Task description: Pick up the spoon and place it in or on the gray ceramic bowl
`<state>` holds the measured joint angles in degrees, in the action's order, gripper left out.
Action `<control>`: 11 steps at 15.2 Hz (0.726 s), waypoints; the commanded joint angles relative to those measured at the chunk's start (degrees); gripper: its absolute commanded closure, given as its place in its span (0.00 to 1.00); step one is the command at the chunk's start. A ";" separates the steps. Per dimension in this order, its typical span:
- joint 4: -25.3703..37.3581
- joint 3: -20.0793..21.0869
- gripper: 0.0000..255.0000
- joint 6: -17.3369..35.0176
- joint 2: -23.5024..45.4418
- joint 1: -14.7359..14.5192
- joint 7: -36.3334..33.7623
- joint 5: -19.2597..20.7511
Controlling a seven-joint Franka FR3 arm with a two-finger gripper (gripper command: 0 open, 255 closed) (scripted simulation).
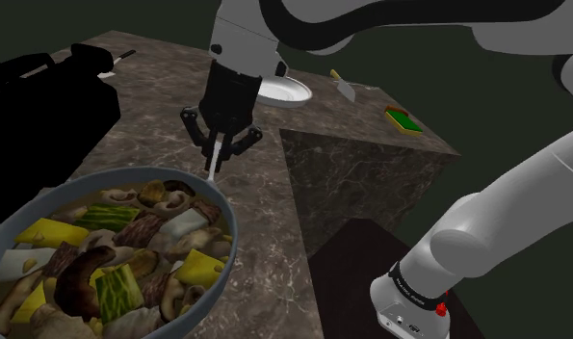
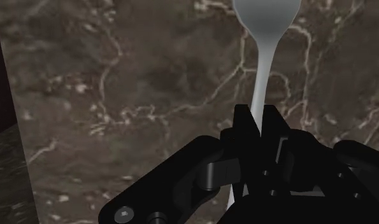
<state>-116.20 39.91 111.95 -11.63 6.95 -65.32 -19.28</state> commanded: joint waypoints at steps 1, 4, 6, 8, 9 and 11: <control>-0.04 0.02 1.00 0.06 0.06 -0.01 0.01 -0.02; -0.02 0.03 1.00 0.08 0.09 0.00 0.00 0.00; -0.05 0.06 1.00 0.13 0.10 -0.02 -0.03 0.00; 1.29 -0.15 1.00 -1.40 -0.12 0.05 -0.24 0.07; 2.00 -0.25 1.00 -2.15 -0.18 0.09 -0.36 0.12; 3.44 -0.43 1.00 -3.66 -0.29 0.17 -0.62 0.23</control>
<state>-113.47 39.60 109.02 -11.93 7.05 -65.86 -19.14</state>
